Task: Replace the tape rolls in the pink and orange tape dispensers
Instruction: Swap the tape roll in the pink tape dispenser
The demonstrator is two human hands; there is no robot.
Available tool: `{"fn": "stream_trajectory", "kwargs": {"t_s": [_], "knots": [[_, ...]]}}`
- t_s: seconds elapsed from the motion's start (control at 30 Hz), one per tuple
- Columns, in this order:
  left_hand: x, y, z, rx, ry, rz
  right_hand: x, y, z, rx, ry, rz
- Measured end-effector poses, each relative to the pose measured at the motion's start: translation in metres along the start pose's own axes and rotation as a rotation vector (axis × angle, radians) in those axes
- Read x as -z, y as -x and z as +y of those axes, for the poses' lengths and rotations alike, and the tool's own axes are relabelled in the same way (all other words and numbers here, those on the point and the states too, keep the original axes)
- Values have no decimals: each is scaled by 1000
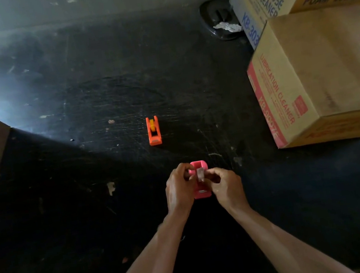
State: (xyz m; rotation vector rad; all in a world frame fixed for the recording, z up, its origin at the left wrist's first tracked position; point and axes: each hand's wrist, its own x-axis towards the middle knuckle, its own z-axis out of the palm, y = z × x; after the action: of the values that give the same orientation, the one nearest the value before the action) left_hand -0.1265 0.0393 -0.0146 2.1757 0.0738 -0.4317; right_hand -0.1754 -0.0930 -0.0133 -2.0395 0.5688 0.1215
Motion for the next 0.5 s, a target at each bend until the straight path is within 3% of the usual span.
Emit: {"fn": "stream_trajectory", "kwargs": {"t_s": [0.5], "knots": [[7, 6, -16, -175, -111, -84, -3, -9, -15, -29, -113, 73]]}}
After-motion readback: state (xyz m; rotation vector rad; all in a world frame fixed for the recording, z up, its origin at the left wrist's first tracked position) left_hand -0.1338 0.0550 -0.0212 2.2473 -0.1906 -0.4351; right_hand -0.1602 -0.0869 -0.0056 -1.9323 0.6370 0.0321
